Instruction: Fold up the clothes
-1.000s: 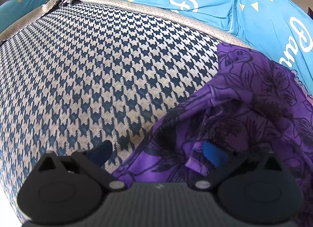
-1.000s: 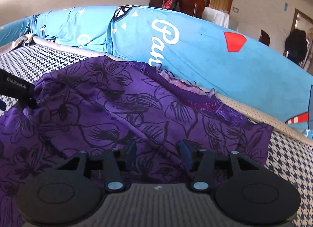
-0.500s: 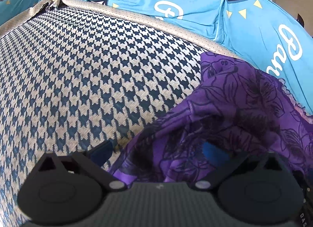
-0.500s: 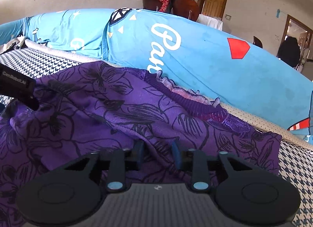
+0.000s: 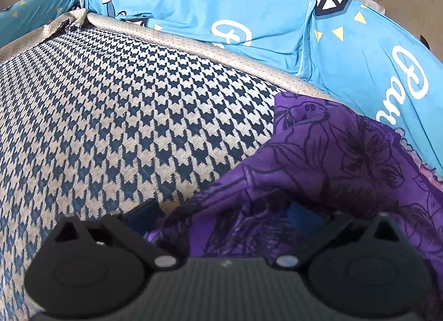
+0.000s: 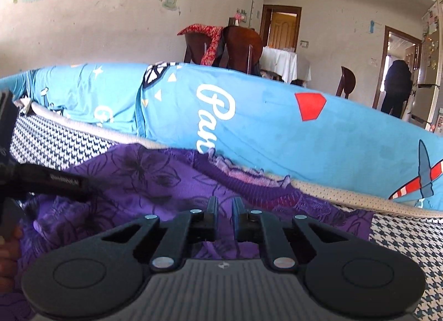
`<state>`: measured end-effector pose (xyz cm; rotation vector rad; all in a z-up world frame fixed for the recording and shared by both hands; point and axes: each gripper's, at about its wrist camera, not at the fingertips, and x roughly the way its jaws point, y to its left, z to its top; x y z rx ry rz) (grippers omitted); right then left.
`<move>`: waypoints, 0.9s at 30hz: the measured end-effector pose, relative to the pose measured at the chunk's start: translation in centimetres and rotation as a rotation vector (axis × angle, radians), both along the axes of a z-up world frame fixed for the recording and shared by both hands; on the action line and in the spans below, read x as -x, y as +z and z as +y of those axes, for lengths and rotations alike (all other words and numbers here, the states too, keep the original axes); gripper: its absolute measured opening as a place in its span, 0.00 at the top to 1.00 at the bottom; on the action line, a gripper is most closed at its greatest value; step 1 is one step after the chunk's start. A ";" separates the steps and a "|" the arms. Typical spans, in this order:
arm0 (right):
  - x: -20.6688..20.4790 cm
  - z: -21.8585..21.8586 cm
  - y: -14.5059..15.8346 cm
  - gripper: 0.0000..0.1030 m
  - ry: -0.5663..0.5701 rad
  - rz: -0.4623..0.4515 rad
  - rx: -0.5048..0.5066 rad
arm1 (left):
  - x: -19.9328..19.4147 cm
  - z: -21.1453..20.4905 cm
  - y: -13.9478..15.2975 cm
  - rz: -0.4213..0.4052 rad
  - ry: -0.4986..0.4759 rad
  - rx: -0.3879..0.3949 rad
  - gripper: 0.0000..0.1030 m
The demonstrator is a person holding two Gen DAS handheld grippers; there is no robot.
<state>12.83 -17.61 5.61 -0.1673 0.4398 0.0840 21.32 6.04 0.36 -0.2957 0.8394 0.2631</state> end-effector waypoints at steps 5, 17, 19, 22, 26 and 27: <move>0.1 0.0 0.0 0.88 0.037 0.025 0.008 | 0.4 0.7 0.8 -0.034 0.055 -0.012 0.00; -0.9 0.8 -4.0 0.53 0.115 0.108 0.152 | 0.6 1.8 1.2 -0.030 0.105 -0.010 0.00; -1.1 1.1 -4.5 0.52 0.129 0.115 0.171 | 0.6 2.1 1.0 -0.022 0.113 0.008 0.00; -1.3 1.9 -5.3 0.52 0.133 0.093 0.235 | 0.6 2.5 0.9 -0.011 0.124 0.034 0.00; -2.0 2.0 -5.7 0.68 0.093 0.085 0.220 | 0.7 2.9 0.7 0.006 0.132 0.054 0.00; -2.2 1.8 -5.6 0.78 0.076 0.088 0.204 | 0.7 3.0 0.6 0.011 0.136 0.065 0.00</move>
